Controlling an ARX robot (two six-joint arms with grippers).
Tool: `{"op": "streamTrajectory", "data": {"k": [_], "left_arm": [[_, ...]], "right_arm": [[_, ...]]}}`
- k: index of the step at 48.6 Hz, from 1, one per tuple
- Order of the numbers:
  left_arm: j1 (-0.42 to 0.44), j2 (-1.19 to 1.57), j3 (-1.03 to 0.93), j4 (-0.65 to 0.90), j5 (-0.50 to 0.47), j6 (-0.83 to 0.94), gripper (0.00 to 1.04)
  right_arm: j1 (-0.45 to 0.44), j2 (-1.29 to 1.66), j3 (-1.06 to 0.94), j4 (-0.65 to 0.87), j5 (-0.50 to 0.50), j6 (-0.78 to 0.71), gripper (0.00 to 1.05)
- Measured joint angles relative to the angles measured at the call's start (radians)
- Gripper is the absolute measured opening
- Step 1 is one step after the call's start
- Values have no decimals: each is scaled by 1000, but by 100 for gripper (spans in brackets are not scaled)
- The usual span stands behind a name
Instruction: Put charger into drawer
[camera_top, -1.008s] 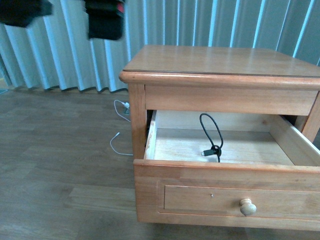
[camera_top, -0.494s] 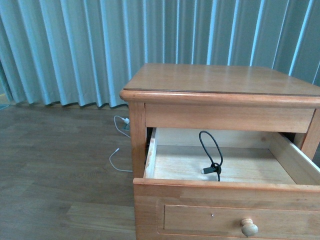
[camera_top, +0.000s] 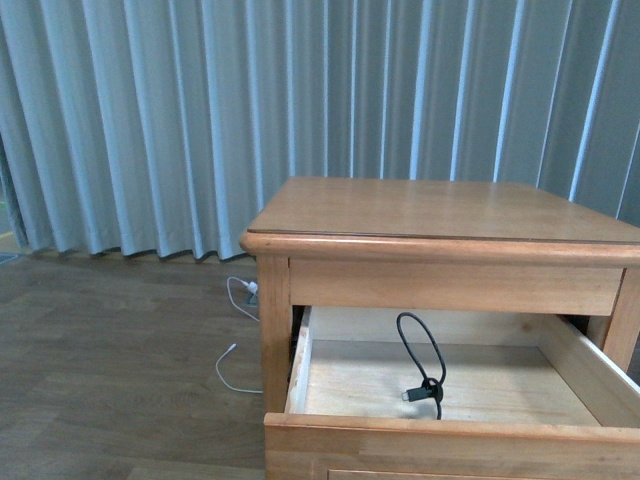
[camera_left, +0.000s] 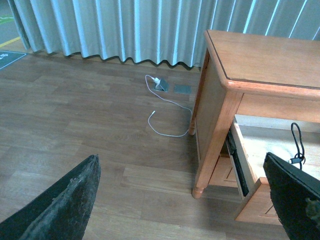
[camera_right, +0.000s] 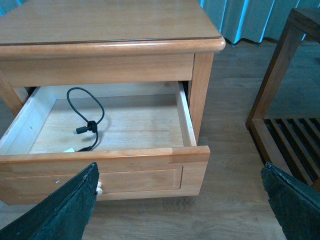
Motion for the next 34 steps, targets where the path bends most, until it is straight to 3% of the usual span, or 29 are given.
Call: {"op": "streamTrajectory", "data": {"k": [12, 18, 31, 34], "left_arm": [[4, -6, -7, 16, 16, 8, 97], [76, -80, -116, 128, 136, 66, 70], [183, -171, -241, 151, 241, 82, 23], [264, -195, -266, 151, 338, 85, 11]], "right_arm": [[0, 0, 0, 0, 0, 0, 97], [0, 0, 0, 0, 0, 0, 97], [0, 0, 0, 0, 0, 0, 97], [0, 0, 0, 0, 0, 0, 97]]}}
